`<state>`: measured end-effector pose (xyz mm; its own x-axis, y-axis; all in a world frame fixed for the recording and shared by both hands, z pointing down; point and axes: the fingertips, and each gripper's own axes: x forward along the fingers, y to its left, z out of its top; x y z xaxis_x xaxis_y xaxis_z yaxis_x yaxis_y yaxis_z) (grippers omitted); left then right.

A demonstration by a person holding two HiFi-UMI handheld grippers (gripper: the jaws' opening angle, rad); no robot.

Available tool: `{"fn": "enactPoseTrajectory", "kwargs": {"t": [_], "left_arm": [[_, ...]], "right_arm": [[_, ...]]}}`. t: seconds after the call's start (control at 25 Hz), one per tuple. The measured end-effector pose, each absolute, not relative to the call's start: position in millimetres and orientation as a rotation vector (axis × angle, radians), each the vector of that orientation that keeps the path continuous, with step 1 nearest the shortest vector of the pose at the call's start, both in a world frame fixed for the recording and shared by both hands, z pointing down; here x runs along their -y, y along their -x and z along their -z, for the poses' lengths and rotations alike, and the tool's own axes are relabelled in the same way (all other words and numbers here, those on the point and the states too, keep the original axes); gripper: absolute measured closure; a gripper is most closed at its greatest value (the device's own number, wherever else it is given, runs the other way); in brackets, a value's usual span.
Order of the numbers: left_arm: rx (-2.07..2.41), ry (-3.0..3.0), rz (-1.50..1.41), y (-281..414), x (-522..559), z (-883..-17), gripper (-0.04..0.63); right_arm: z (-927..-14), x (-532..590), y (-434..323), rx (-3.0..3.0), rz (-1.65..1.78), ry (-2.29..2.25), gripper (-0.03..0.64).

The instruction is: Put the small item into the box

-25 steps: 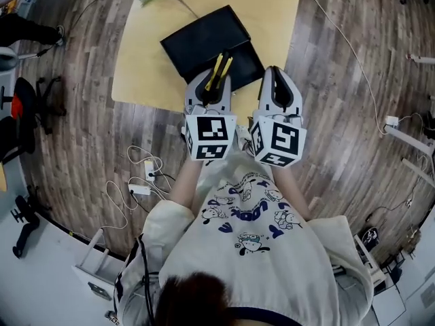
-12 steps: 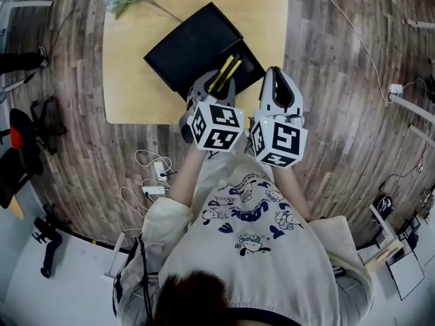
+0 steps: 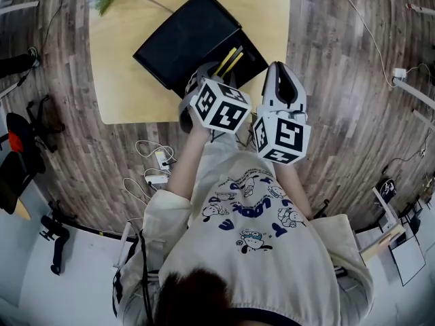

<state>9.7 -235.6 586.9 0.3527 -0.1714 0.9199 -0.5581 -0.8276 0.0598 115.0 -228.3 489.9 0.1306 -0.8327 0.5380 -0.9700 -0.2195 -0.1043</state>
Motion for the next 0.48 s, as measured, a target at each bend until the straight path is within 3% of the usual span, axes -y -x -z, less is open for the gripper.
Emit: {"fn": "enactPoseTrajectory", "kwargs": {"t": [0.48], "left_arm": [[0.545,-2.12,-1.667,-7,228,-624,0.472]], "right_arm": [[-501,222,-126,1.727,-0.768,-2.143,0.578]]}}
